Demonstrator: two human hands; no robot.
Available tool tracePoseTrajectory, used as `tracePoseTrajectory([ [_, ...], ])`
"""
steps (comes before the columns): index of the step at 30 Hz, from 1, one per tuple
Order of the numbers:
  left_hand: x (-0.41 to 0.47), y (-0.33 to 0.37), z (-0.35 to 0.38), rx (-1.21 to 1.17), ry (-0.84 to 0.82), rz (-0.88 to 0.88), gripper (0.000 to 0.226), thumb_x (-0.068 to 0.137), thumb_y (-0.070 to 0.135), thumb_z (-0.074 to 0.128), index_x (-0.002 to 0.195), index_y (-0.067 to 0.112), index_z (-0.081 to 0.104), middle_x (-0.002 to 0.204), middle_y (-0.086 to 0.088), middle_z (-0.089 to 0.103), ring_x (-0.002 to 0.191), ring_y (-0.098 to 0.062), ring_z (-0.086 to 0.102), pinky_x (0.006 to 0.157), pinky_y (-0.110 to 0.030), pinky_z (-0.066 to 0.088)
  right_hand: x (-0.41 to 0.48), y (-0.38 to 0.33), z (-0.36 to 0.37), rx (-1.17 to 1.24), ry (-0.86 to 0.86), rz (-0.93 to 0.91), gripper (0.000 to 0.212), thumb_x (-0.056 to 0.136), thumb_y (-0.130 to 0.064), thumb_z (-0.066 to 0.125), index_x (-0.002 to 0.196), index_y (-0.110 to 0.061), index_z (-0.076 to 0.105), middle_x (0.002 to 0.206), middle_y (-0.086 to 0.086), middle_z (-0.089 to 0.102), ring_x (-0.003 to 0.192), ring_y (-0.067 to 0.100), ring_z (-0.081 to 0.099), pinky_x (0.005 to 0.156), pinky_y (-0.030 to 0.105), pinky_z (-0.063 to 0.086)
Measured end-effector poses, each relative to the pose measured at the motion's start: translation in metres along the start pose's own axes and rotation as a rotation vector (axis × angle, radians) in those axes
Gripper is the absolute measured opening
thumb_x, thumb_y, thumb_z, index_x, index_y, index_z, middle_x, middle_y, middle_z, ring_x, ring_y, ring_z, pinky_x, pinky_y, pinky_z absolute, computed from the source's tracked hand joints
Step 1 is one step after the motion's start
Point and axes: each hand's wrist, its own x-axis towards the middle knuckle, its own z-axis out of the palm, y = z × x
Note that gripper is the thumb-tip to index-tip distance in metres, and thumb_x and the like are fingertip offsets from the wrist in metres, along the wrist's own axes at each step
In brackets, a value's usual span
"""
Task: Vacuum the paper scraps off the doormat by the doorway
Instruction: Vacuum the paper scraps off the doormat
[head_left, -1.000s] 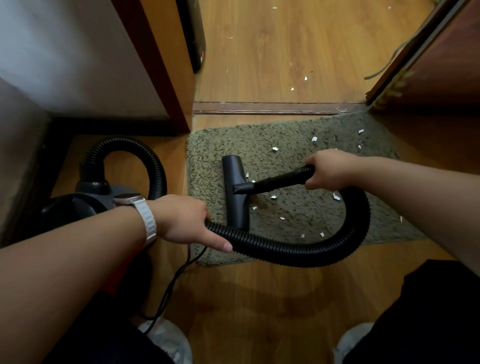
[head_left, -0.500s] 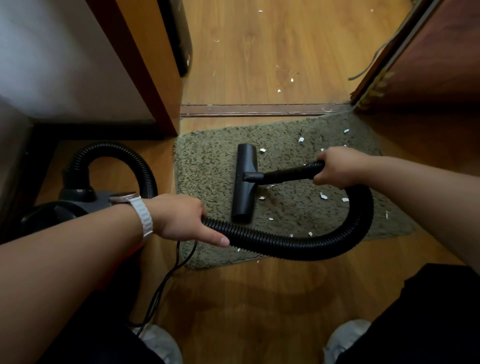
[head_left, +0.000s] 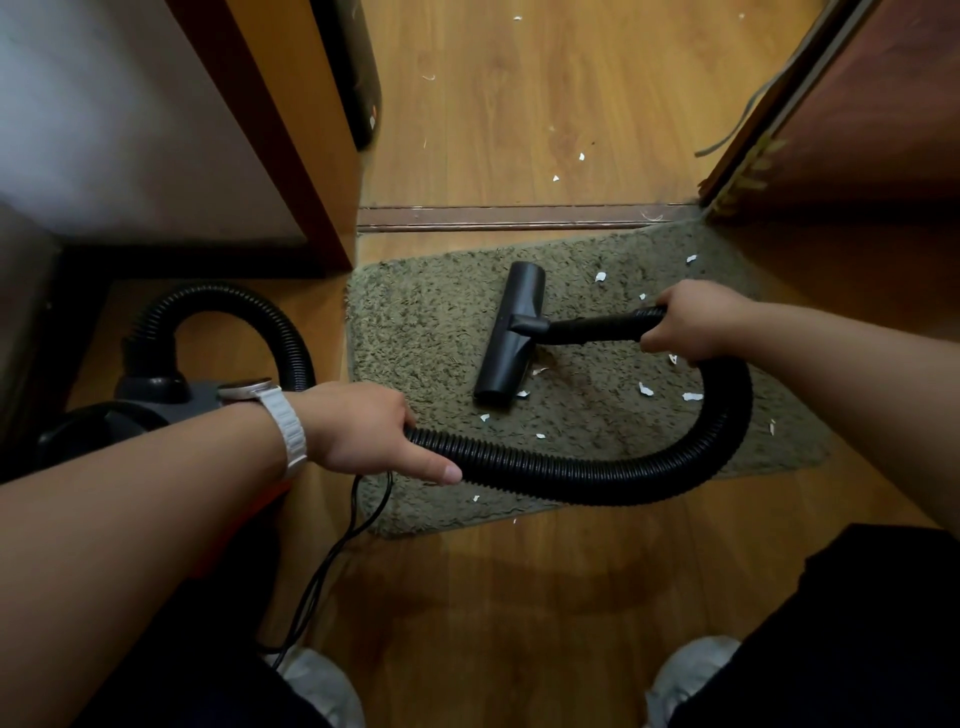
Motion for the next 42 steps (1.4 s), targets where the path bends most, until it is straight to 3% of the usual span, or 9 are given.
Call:
tracePoseTrajectory([
  [4, -0.003, 0.000, 0.000, -0.006, -0.016, -0.001, 0.082, 0.049, 0.100, 0.039, 0.071, 0.024, 0.059, 0.067, 0.006, 0.060, 0.064, -0.012, 0.056, 0.063, -0.031, 0.046, 0.004, -0.006, 0.003, 0.033, -0.012, -0.009, 0.027, 0.083, -0.030, 0.072, 0.101, -0.011, 0.068, 0.080, 0.010, 0.070, 0.069, 0.026, 0.069, 0.069, 0.036, 0.060],
  [8, -0.007, -0.006, 0.003, 0.009, -0.014, 0.011, 0.086, 0.047, 0.101, 0.036, 0.070, 0.021, 0.058, 0.065, 0.005, 0.058, 0.063, -0.014, 0.057, 0.063, -0.033, 0.046, 0.006, -0.012, 0.007, 0.060, -0.043, -0.033, 0.026, 0.084, -0.029, 0.073, 0.103, -0.013, 0.068, 0.080, 0.010, 0.070, 0.062, 0.024, 0.068, 0.059, 0.031, 0.058],
  [15, -0.008, -0.008, 0.000, 0.024, -0.036, -0.004, 0.084, 0.051, 0.100, 0.039, 0.071, 0.021, 0.059, 0.065, 0.004, 0.058, 0.064, -0.015, 0.057, 0.062, -0.032, 0.047, 0.003, -0.024, 0.012, 0.033, -0.046, -0.104, 0.023, 0.083, -0.031, 0.074, 0.101, -0.017, 0.069, 0.082, 0.007, 0.070, 0.065, 0.022, 0.066, 0.067, 0.035, 0.059],
  [23, 0.003, 0.001, -0.005, 0.018, 0.001, -0.011, 0.091, 0.050, 0.102, 0.038, 0.076, 0.018, 0.065, 0.064, 0.004, 0.060, 0.063, -0.015, 0.059, 0.061, -0.031, 0.046, -0.002, -0.004, 0.004, 0.034, 0.000, -0.039, 0.031, 0.084, -0.030, 0.071, 0.110, -0.015, 0.068, 0.081, 0.007, 0.070, 0.069, 0.024, 0.068, 0.067, 0.037, 0.061],
  [29, 0.014, 0.009, -0.015, 0.013, 0.026, -0.024, 0.092, 0.052, 0.101, 0.042, 0.081, 0.018, 0.069, 0.065, 0.004, 0.061, 0.065, -0.016, 0.060, 0.059, -0.030, 0.044, 0.001, 0.012, 0.002, 0.054, 0.035, 0.038, 0.026, 0.086, -0.032, 0.071, 0.106, -0.016, 0.067, 0.077, 0.005, 0.069, 0.062, 0.020, 0.067, 0.051, 0.024, 0.046],
  [35, 0.022, 0.008, -0.020, -0.019, 0.057, -0.004, 0.094, 0.040, 0.105, 0.034, 0.070, 0.021, 0.063, 0.062, 0.005, 0.059, 0.062, -0.016, 0.060, 0.060, -0.031, 0.045, 0.013, 0.019, 0.002, 0.131, 0.025, 0.092, 0.024, 0.086, -0.028, 0.071, 0.106, -0.015, 0.068, 0.078, 0.007, 0.071, 0.063, 0.022, 0.069, 0.059, 0.029, 0.053],
  [42, 0.021, 0.005, -0.019, 0.002, 0.103, 0.008, 0.080, 0.055, 0.099, 0.041, 0.069, 0.023, 0.059, 0.063, 0.006, 0.060, 0.063, -0.013, 0.060, 0.056, -0.028, 0.042, 0.024, 0.013, 0.006, 0.161, 0.043, 0.086, 0.022, 0.085, -0.030, 0.072, 0.101, -0.015, 0.068, 0.078, 0.008, 0.070, 0.066, 0.025, 0.069, 0.062, 0.032, 0.055],
])
